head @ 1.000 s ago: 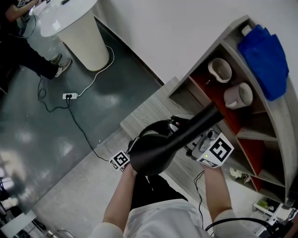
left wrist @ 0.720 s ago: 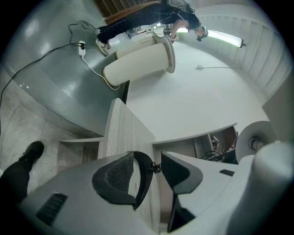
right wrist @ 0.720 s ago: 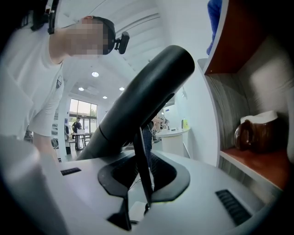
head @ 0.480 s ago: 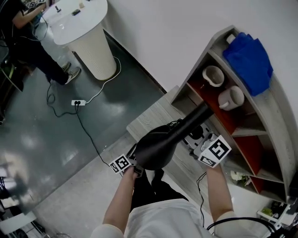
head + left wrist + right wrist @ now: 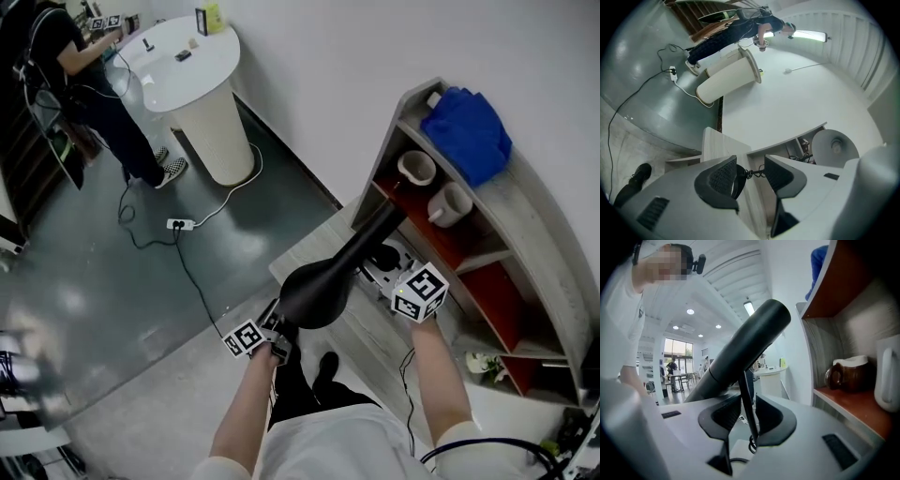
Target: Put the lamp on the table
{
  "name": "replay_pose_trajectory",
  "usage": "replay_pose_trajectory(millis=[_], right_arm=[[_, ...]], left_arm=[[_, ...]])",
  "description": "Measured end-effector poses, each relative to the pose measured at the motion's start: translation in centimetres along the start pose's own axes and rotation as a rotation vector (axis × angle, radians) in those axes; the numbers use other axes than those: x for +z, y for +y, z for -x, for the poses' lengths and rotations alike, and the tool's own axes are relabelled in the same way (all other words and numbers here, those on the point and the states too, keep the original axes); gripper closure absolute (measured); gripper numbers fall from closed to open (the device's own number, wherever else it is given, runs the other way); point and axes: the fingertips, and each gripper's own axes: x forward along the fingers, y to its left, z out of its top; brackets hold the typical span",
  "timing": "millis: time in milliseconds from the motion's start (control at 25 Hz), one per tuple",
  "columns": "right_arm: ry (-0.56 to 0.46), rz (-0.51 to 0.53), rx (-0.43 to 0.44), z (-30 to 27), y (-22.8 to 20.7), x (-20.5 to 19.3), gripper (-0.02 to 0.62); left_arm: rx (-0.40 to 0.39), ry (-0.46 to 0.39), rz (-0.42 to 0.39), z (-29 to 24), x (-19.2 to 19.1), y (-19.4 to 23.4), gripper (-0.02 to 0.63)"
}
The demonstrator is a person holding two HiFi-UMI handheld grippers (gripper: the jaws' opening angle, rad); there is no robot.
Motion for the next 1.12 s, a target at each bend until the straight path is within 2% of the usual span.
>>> replay_pose_trajectory(millis=[160, 320, 480, 600, 760, 960, 1120], right_arm=[[0.014, -0.047, -0.024, 1.3, -0.7, -0.3, 0.471], [0.047, -0.047, -0.109, 3.1, -1.2, -1.1, 0.457], [0.054, -0.08, -0.208, 5.3, -2.1, -1.3, 0.481], [0.053, -0.12, -0.245, 6.3, -1.8, -1.2, 0.515], [0.083, -0.136, -0.246, 7.1, 1.2, -1.6, 0.535], [0.117, -0.115, -0.247, 8.2, 5.7, -1.8, 0.546], [0.105, -0.192, -0.283, 9.0, 8.7, -2.4, 0.552]], left_arm=[[-0.005, -0.001, -0.03, 1.0, -0.4, -1.7, 0.409], [0.016, 0.035, -0.076, 2.6, -1.6, -2.6, 0.414], [0.017, 0.059, -0.116, 4.2, -2.3, -3.8, 0.434], [-0.005, 0.093, -0.156, 5.1, -2.7, -5.2, 0.45], [-0.043, 0.144, -0.226, 6.6, -3.3, -7.4, 0.532], [-0.106, 0.234, -0.368, 9.0, -3.3, -9.5, 0.581], [-0.139, 0.307, -0.416, 11.0, -2.9, -10.5, 0.595]])
